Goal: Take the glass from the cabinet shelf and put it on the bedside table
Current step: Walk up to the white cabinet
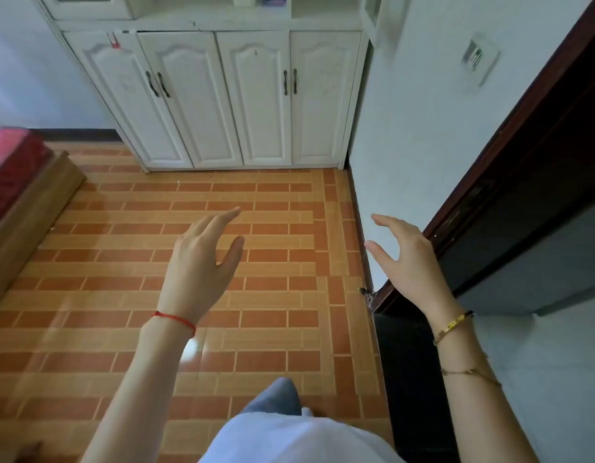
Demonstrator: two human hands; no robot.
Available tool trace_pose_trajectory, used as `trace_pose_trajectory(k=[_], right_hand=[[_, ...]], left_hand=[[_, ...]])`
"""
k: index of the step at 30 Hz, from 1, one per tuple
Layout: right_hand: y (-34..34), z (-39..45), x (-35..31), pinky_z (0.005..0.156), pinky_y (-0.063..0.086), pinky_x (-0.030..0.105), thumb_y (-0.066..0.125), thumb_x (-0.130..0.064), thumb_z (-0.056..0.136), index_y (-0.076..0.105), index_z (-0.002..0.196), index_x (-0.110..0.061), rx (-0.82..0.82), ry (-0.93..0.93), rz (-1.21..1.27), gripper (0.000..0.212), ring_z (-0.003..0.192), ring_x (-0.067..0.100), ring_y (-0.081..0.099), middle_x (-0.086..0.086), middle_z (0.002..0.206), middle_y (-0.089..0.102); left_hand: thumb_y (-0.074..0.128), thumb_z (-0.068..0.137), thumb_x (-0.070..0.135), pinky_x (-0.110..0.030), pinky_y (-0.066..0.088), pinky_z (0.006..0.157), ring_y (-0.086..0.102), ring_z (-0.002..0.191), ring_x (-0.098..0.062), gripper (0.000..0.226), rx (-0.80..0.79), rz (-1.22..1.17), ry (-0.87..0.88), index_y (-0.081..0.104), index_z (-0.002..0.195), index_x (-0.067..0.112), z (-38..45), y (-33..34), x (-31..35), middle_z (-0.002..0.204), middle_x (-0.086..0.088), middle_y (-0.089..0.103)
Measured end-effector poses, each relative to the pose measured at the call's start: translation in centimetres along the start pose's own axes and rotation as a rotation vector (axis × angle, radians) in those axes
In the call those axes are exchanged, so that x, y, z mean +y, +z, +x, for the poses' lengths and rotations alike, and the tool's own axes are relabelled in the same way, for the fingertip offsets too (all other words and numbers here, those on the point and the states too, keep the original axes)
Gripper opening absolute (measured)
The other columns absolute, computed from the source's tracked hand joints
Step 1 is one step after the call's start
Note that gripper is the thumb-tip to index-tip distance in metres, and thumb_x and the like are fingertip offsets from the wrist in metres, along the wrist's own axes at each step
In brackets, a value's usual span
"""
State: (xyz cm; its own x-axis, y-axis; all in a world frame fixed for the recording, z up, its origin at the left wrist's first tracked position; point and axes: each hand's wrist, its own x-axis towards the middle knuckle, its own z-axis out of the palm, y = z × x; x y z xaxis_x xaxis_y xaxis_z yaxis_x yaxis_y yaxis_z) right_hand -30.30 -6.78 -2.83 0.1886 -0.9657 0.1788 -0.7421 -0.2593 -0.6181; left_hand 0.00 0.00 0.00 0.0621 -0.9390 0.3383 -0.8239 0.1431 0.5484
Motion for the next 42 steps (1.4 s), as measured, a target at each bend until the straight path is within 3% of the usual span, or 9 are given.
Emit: trace_pose_trajectory(k=[5,11,13,15,23,33,39,42], right_hand=[[1.0,2.0,1.0,0.105,0.032,0.022,0.059,-0.036,0.095,0.050,0.141,-0.022,-0.040,0.022,-0.001,0.049,0.135,0.012,0.043,-0.003,0.142,0.054],[2.6,8.4,3.3,0.101,0.026,0.012,0.058,-0.037,0.095,0.050,0.141,-0.023,-0.063,0.050,-0.019,0.049,0.135,0.012,0.044,-0.004,0.142,0.054],[3.1,11.6,3.9,0.102,0.028,0.016,0.058,-0.036,0.095,0.050,0.141,-0.022,-0.064,0.049,-0.019,0.049,0.135,0.013,0.045,-0.004,0.142,0.054],[3.6,15.3,4.2,0.104,0.030,0.019,0.058,-0.036,0.095,0.050,0.141,-0.022,-0.063,0.041,-0.019,0.049,0.135,0.014,0.045,-0.003,0.142,0.054],[4.4,31.5,4.1,0.105,0.031,0.020,0.058,-0.037,0.095,0.050,0.141,-0.024,-0.008,0.021,0.009,0.048,0.133,0.012,0.047,-0.004,0.140,0.055],[5.9,46.8,7.5,0.108,0.037,0.027,0.059,-0.036,0.095,0.051,0.140,-0.022,0.035,0.085,0.045,0.047,0.132,0.015,0.048,-0.002,0.139,0.057],[7.0,58.3,11.2,0.105,0.034,0.022,0.059,-0.034,0.095,0.052,0.139,-0.021,0.035,0.093,0.054,0.046,0.131,0.014,0.049,-0.002,0.138,0.057],[6.6,65.2,12.8,0.109,0.036,0.026,0.059,-0.034,0.096,0.051,0.141,-0.021,0.029,0.069,0.059,0.048,0.132,0.015,0.048,-0.001,0.139,0.056]], left_hand=[[0.058,0.094,0.022,-0.043,0.046,0.099,0.056,0.120,-0.024,0.040,-0.008,-0.005,-0.047,0.055,0.133,0.014,2.0,1.7,-0.6,0.127,-0.004,0.062],[0.058,0.093,0.022,-0.030,0.042,0.097,0.058,0.116,-0.022,0.041,-0.021,-0.009,-0.085,0.055,0.133,0.015,7.6,4.8,-2.7,0.124,-0.003,0.063],[0.057,0.094,0.023,-0.028,0.042,0.096,0.061,0.108,-0.024,0.041,-0.017,-0.016,-0.090,0.054,0.134,0.017,10.4,5.7,-3.6,0.127,-0.002,0.062],[0.056,0.094,0.024,-0.028,0.043,0.095,0.062,0.104,-0.025,0.041,-0.008,-0.014,-0.086,0.053,0.134,0.017,13.8,6.4,-4.7,0.128,-0.001,0.061],[0.054,0.094,0.027,-0.027,0.041,0.099,0.056,0.121,-0.019,0.042,0.015,-0.022,-0.063,0.052,0.135,0.017,29.3,7.9,-8.8,0.130,-0.001,0.061],[0.054,0.094,0.029,-0.032,0.043,0.102,0.055,0.123,-0.018,0.043,-0.055,-0.039,-0.041,0.052,0.136,0.020,46.7,12.4,-12.7,0.130,0.001,0.061],[0.053,0.095,0.031,-0.025,0.041,0.097,0.058,0.118,-0.018,0.042,-0.041,-0.057,-0.059,0.051,0.136,0.025,57.9,16.9,-14.9,0.130,0.003,0.059],[0.053,0.095,0.031,-0.009,0.035,0.091,0.060,0.106,-0.011,0.041,-0.006,-0.057,-0.065,0.052,0.136,0.025,64.5,19.1,-15.4,0.132,0.004,0.059]])
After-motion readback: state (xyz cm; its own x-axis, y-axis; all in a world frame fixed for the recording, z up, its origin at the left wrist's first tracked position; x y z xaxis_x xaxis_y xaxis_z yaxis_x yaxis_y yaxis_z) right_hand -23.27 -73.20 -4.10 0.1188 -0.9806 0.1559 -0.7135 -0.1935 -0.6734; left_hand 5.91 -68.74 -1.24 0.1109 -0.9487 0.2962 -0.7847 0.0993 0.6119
